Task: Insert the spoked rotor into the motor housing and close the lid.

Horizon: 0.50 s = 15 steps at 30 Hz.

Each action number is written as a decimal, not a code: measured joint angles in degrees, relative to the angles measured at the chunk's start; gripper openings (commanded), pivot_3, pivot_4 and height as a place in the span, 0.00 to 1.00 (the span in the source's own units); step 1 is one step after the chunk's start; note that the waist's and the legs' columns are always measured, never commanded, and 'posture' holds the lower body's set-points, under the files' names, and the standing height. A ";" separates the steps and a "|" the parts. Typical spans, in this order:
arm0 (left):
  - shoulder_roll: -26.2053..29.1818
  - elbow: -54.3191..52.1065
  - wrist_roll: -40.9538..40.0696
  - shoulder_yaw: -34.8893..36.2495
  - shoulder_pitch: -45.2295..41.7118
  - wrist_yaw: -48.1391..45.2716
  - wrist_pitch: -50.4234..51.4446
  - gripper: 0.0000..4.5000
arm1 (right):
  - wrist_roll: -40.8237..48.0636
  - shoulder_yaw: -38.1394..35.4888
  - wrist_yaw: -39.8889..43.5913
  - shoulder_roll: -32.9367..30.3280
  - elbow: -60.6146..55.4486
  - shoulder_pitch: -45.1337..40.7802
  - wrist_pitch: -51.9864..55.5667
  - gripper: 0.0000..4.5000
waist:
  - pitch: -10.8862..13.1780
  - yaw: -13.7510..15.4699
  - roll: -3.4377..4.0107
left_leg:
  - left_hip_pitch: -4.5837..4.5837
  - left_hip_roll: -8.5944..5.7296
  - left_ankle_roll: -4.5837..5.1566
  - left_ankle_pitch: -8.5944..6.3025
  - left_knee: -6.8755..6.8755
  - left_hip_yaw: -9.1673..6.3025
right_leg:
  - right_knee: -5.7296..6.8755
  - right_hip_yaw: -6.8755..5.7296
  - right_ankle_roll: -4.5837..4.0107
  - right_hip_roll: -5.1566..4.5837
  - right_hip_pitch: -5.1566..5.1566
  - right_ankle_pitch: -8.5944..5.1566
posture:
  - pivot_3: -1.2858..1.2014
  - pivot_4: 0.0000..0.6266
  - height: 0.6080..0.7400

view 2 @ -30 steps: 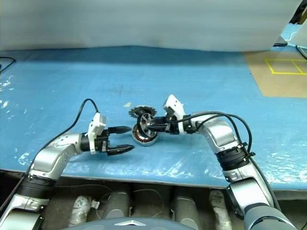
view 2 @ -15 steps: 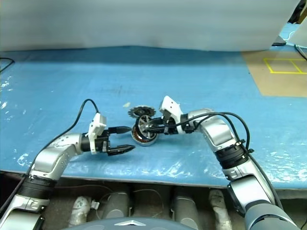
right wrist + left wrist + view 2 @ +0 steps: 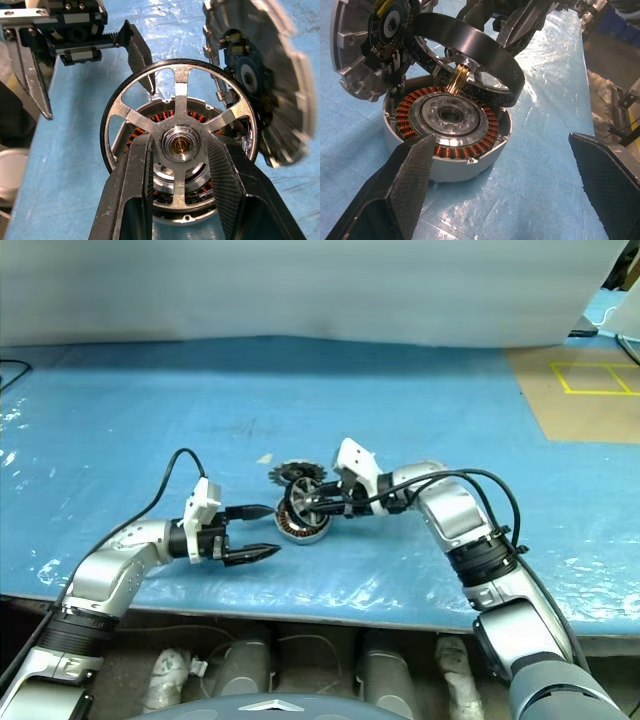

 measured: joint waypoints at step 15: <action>-0.68 0.12 0.12 -0.04 -0.07 0.15 0.00 1.00 | -2.30 0.92 0.32 0.08 0.41 -0.03 -0.53 0.99 | 0.00 -0.02 0.00 | 0.02 0.00 0.01 0.00 0.02 0.00 | 0.02 0.00 0.00 0.00 0.01 0.00 | 0.52 0.24 1.00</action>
